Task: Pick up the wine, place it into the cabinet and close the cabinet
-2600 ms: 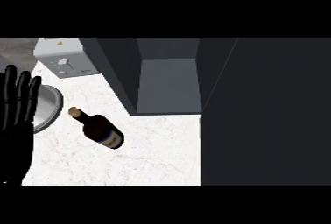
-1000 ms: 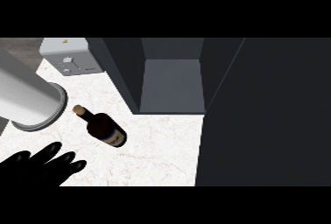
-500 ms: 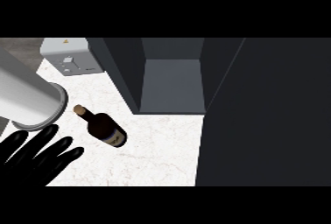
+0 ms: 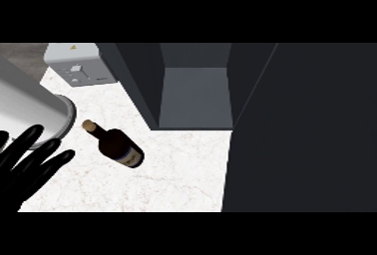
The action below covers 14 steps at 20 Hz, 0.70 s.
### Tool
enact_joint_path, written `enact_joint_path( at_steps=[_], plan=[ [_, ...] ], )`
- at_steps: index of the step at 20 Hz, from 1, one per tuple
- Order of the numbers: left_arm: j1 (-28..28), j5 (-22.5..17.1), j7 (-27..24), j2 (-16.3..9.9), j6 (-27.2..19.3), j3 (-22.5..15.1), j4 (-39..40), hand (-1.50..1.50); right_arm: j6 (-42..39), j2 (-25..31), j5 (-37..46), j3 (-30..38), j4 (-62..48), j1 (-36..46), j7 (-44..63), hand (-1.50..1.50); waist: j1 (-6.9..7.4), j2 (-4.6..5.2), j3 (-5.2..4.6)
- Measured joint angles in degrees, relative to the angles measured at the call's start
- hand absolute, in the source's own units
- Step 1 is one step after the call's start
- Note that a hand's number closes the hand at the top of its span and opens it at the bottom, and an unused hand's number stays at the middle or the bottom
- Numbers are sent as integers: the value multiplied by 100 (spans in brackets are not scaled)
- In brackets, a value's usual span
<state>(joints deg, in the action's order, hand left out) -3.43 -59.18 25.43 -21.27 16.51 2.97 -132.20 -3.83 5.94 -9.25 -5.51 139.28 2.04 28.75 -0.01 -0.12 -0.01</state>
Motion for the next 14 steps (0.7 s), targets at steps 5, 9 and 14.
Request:
enact_joint_path(
  at_steps=[5,9,14],
  plan=[
    [244,278,-111,95,137,285,367,-150,77,-61,111,-178,112,19,124,-150,-19,3,0],
    [352,667,-269,206,257,450,752,-150,105,-71,133,-139,121,128,180,-150,-20,7,0],
    [702,953,-455,219,588,650,1671,-150,137,-105,177,-229,156,158,259,-150,-34,10,0]
  ],
)
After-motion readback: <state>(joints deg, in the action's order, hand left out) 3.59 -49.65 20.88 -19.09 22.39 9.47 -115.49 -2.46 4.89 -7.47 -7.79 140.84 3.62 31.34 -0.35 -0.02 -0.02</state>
